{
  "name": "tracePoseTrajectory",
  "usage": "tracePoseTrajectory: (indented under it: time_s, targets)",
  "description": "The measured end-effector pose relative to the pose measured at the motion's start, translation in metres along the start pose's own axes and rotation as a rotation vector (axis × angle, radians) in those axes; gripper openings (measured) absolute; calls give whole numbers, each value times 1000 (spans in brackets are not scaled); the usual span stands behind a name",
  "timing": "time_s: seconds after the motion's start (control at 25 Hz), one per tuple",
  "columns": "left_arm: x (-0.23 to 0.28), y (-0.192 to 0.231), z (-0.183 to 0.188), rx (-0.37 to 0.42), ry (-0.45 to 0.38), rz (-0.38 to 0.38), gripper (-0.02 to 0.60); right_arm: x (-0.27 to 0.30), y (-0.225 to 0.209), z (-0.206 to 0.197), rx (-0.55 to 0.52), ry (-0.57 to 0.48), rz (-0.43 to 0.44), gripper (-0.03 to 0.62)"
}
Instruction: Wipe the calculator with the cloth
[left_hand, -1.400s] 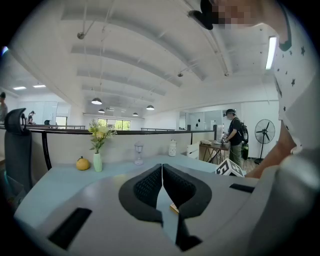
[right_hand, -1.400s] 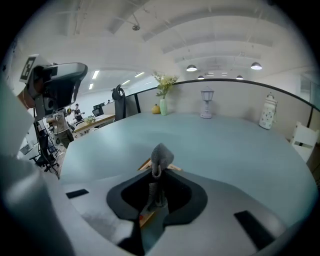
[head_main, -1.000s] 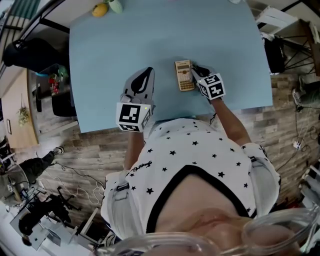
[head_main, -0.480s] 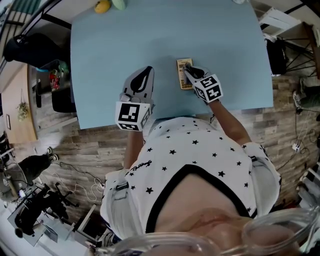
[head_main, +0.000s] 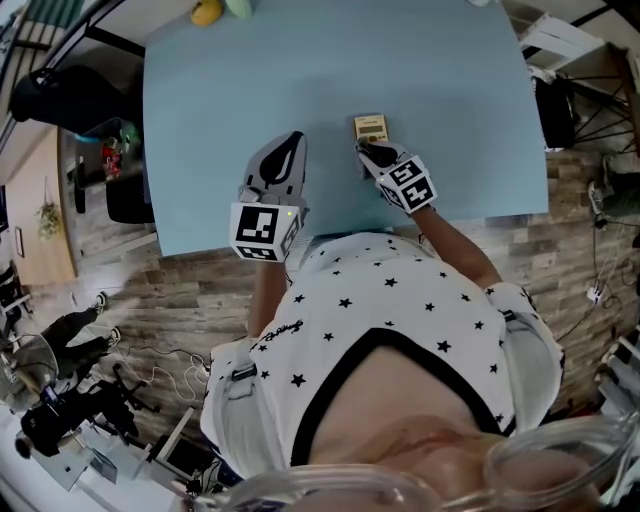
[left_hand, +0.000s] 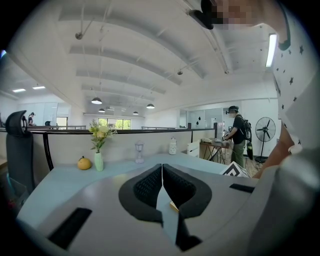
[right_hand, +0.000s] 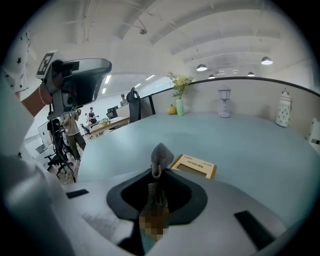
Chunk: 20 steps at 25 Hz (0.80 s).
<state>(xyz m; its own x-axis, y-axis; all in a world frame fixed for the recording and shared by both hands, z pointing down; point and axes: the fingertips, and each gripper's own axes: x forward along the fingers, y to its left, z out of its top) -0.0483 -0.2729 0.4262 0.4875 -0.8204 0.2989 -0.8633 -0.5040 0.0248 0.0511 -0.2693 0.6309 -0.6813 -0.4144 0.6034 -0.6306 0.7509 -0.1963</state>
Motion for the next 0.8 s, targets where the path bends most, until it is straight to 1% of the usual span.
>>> tracePoseTrajectory:
  time_s: [0.24, 0.56, 0.8]
  targets:
    - [7, -8, 0, 2, 3, -30, 31, -10, -14, -5, 27, -3, -41, 57]
    - [20, -23, 4, 15, 2, -87, 31, -31, -41, -16, 91, -15, -127, 57]
    - [28, -33, 3, 20, 11, -111, 31, -39, -51, -27, 135, -20, -148, 58]
